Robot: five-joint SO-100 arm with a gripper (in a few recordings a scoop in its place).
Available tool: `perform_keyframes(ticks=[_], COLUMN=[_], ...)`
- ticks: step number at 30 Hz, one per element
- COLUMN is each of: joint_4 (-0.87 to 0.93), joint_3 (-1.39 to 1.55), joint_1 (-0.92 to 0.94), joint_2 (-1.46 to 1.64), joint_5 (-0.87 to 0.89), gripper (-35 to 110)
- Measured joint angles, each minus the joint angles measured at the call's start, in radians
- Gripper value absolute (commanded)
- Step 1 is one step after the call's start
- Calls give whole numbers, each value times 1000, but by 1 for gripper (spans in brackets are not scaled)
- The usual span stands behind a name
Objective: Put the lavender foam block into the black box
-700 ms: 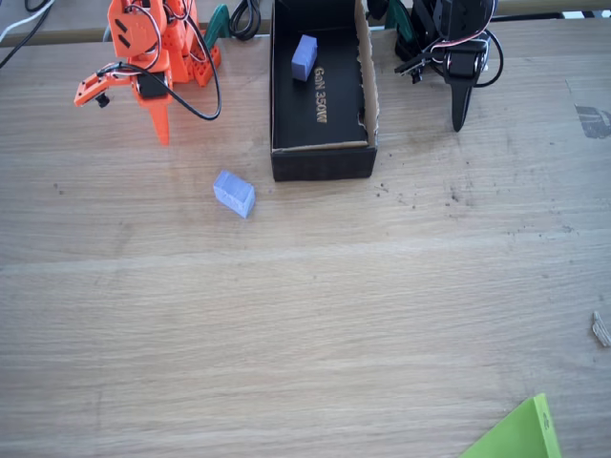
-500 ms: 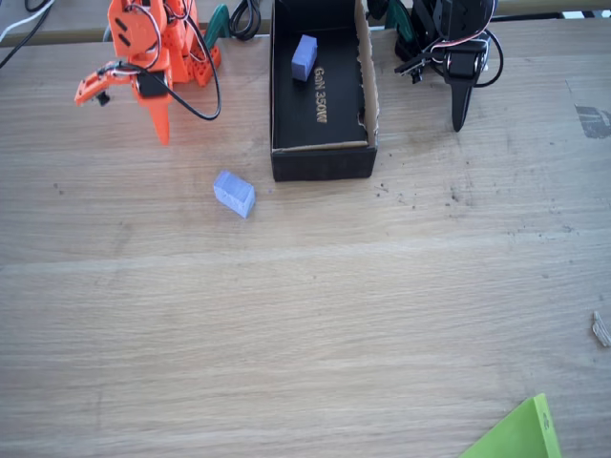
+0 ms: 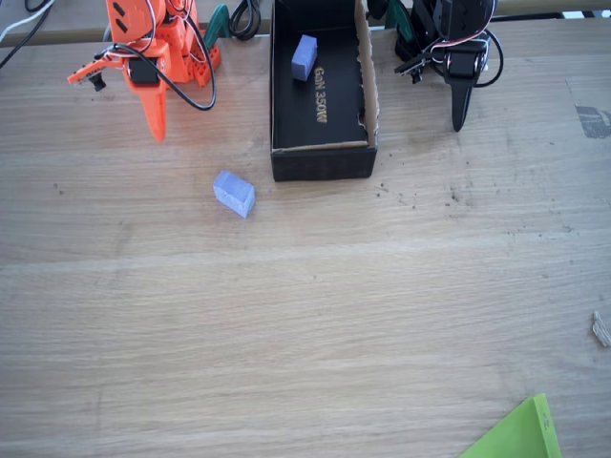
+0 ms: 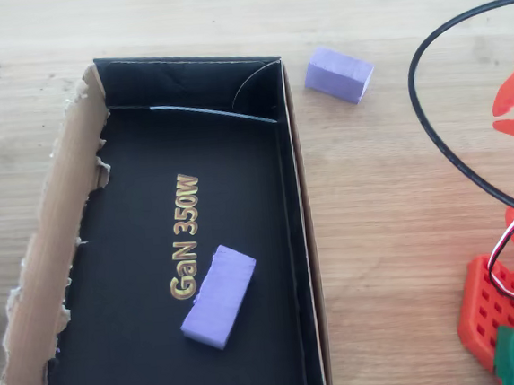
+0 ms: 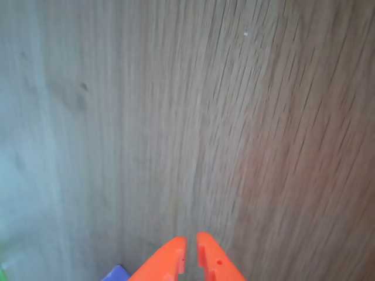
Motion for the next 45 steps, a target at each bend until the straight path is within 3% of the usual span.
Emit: perform_keyframes(ticks=[15,23,33,45], joint_4=[-127,-66,-14,84], joint_3=[0,-123,-529,-795], joint_1=[18,18,15,-14], joint_2=[0,-9,-565,-853], joint_5=[-15,-20,-32,-29], gripper=[0,0,0,0])
